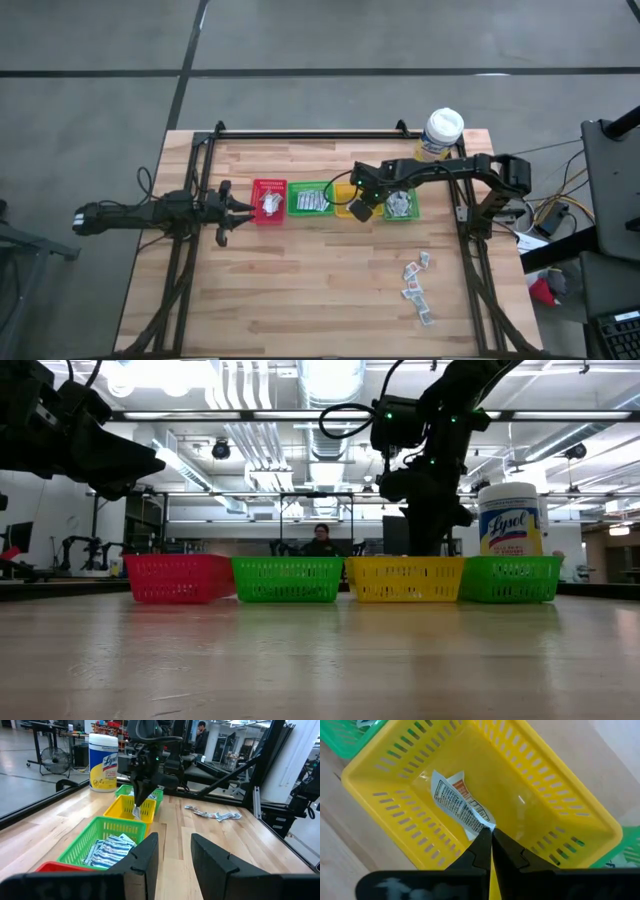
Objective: Pick & Place First Aid Supplies
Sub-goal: Put the orange ointment pack into the yellow bin
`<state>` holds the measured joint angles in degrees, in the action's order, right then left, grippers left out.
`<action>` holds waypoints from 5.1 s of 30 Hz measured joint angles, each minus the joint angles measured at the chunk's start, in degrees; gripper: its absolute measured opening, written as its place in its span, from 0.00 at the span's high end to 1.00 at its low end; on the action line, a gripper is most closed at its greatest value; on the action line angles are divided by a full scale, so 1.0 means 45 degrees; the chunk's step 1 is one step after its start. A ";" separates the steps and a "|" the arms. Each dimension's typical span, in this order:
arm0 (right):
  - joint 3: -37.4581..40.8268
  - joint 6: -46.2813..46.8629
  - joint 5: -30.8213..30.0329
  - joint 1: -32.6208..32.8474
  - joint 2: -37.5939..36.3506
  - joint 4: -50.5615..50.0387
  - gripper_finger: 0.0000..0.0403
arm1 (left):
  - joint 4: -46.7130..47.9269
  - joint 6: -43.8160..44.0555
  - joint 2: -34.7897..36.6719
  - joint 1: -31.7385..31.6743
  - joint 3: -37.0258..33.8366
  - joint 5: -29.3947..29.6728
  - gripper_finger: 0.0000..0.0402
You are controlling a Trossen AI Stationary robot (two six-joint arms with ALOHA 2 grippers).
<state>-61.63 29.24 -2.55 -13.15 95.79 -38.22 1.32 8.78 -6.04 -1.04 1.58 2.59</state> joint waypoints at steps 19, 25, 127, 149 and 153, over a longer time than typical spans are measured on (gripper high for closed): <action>-0.1110 -0.1813 0.0392 0.0007 -0.0089 -0.1858 0.75 | 0.0000 0.0000 0.0000 0.0000 0.0000 0.0000 0.72; -0.2538 -0.2109 0.0680 0.0823 -0.0368 -0.6240 0.77 | 0.0000 0.0000 0.0000 0.0000 0.0000 0.0000 0.72; 0.6057 1.4689 0.1880 0.8451 -0.4832 -0.2749 0.67 | 0.0000 -0.0005 0.0000 -0.0005 0.0000 0.0000 0.72; 0.6686 1.5858 0.1931 0.8451 -0.4613 -0.1678 0.59 | 0.0000 -0.0005 0.0000 -0.0003 0.0000 0.0005 0.72; 0.6830 1.5776 0.1953 0.8451 -0.4237 -0.1608 0.58 | 0.0000 -0.0010 0.0000 -0.0005 -0.0004 0.0005 0.72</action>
<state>-30.89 100.23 6.24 24.88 76.72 -45.45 1.32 8.73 -6.04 -1.06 1.56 2.61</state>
